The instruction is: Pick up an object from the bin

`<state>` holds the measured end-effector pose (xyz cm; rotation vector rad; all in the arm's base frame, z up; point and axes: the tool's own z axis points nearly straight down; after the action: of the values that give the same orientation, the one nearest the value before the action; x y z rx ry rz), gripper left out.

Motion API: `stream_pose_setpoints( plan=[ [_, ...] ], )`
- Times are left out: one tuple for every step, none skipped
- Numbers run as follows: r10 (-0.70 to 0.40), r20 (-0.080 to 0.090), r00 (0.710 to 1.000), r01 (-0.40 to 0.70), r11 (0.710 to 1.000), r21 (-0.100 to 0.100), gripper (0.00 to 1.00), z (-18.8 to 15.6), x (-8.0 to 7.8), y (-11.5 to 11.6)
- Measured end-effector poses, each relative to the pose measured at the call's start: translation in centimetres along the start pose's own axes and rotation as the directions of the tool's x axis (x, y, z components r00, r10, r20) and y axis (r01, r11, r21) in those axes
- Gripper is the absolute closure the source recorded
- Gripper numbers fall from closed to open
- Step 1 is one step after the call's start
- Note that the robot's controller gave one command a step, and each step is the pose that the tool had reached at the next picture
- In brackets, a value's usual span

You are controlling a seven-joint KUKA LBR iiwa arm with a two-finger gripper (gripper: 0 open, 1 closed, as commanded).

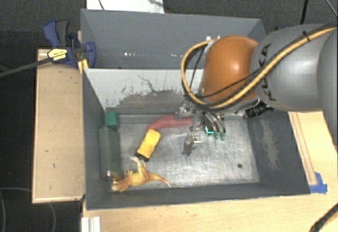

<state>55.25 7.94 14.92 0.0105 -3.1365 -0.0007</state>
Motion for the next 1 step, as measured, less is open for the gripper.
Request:
stream_pose_setpoints(
  plan=[
    [0.002,0.008,1.000,-0.002,1.000,-0.001,0.00,-0.42,-0.20,-0.03]
  ],
)
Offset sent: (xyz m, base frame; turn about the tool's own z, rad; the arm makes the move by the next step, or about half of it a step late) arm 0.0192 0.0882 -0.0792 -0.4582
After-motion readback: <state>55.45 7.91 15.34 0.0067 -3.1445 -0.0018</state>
